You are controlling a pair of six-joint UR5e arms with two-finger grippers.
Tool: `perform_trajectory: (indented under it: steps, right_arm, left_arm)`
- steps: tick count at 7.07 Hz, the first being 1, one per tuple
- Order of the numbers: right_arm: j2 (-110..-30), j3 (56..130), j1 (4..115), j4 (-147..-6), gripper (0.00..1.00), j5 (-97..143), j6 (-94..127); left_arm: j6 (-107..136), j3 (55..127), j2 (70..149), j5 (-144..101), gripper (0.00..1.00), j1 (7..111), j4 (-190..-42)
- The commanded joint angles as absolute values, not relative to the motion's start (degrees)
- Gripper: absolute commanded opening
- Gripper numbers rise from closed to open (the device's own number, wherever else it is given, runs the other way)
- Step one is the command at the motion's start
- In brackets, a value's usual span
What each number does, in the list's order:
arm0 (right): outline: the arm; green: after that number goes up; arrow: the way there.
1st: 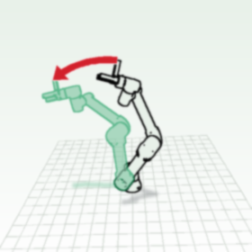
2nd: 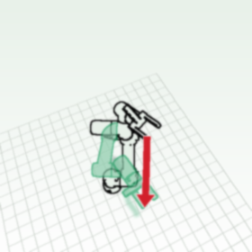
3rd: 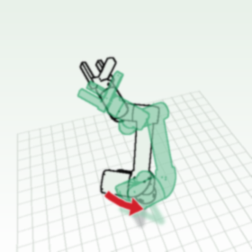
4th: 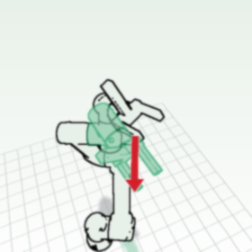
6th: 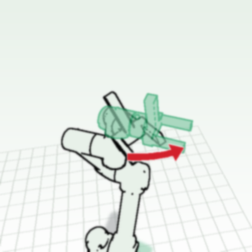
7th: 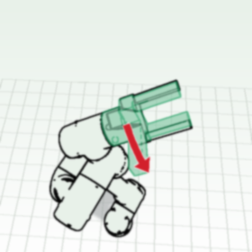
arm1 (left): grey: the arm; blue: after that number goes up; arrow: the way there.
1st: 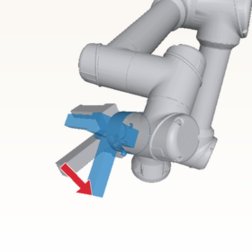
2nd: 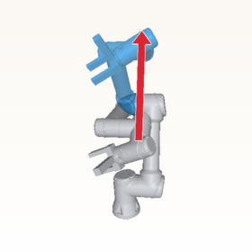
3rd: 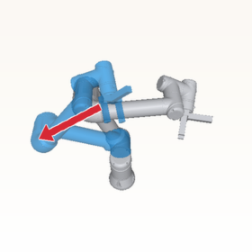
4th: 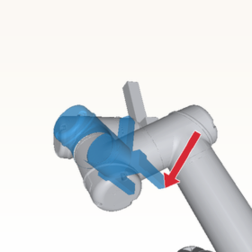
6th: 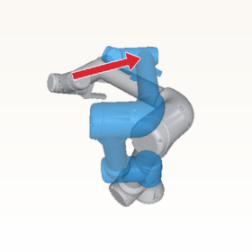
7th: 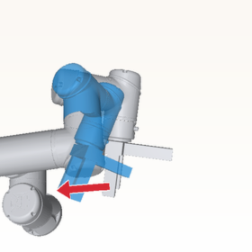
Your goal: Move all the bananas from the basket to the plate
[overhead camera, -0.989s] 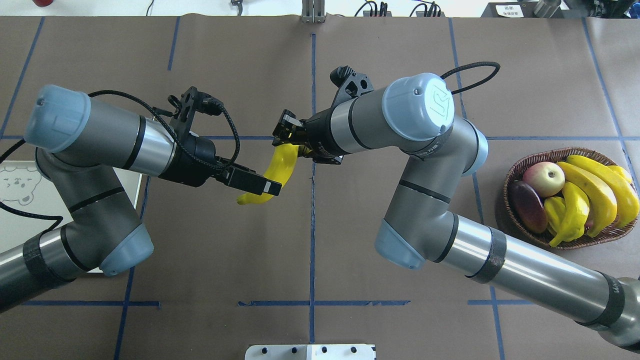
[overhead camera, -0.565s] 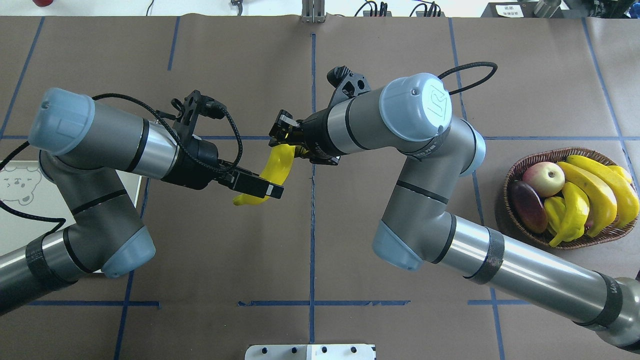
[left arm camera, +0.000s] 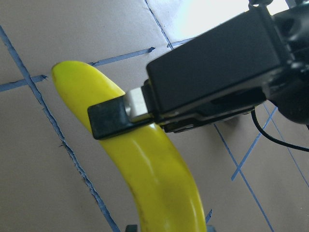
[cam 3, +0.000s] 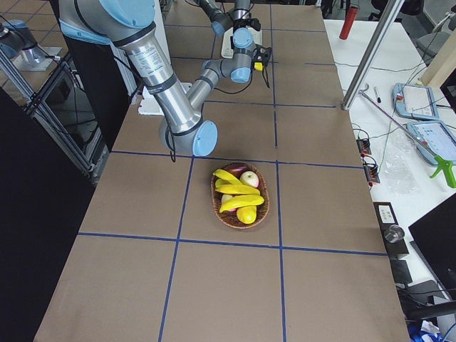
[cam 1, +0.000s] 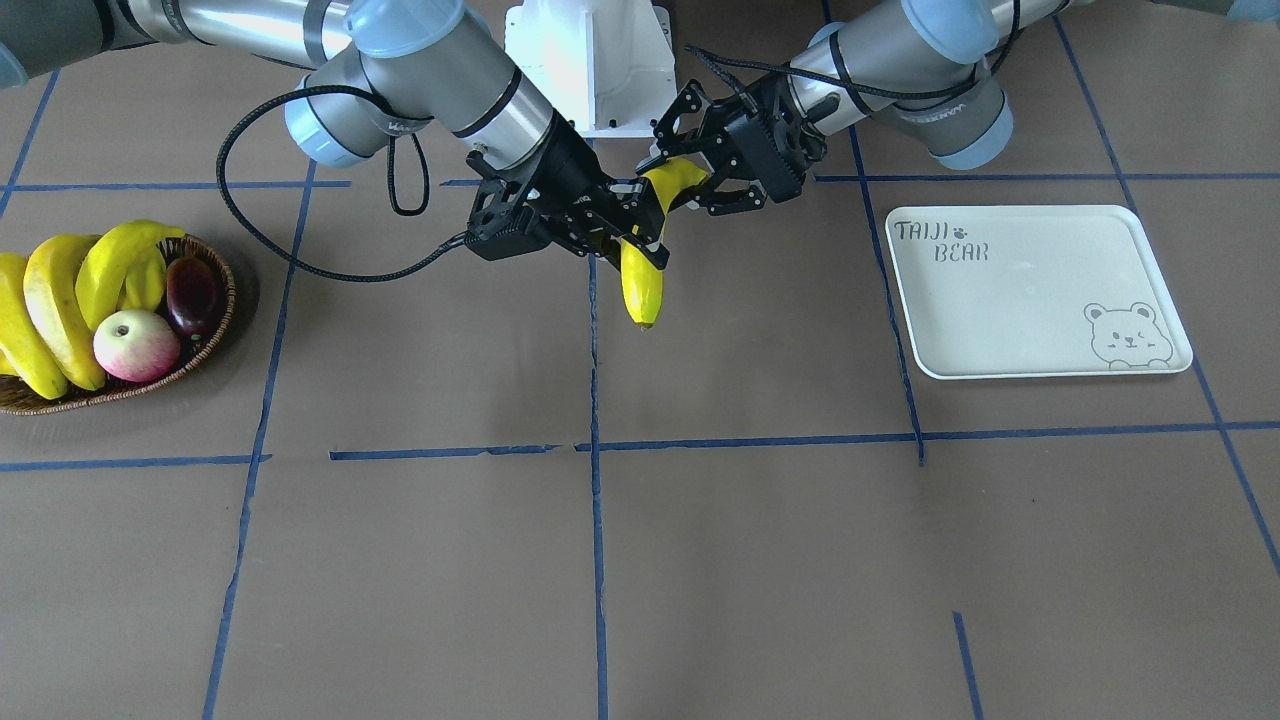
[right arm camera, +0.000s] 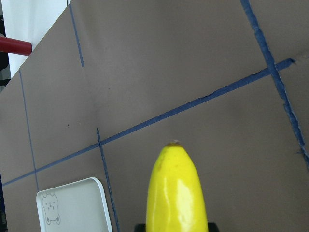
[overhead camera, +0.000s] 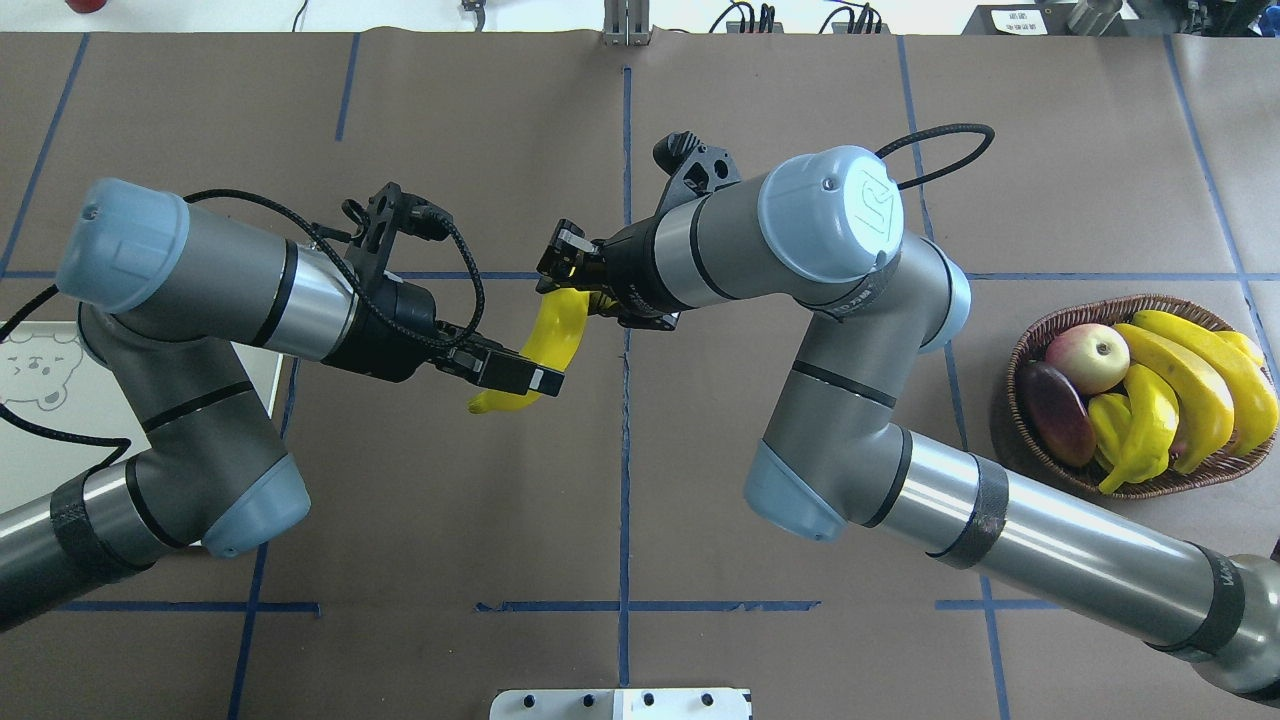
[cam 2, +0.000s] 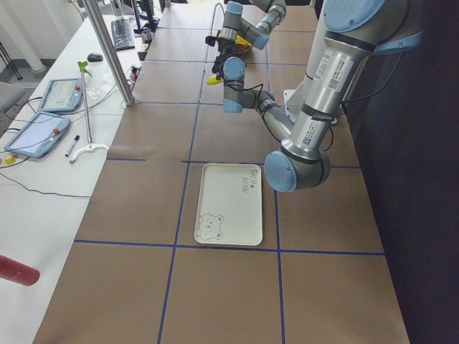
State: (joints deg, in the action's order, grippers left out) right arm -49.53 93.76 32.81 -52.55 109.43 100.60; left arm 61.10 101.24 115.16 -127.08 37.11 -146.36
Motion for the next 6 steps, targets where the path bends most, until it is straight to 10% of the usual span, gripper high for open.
perform_trajectory:
  steps: [1,6]
  right_arm:
    - [-49.40,93.87,32.87,-52.47,0.99,109.08,100.63]
    - [-49.83,93.87,34.89,-53.61,1.00,108.81,100.37]
  left_arm:
    - [61.61,101.42,114.96,-127.09,0.12,37.26,-146.34]
    - [68.55,101.78,111.03,-126.56,0.05,40.41,-145.64]
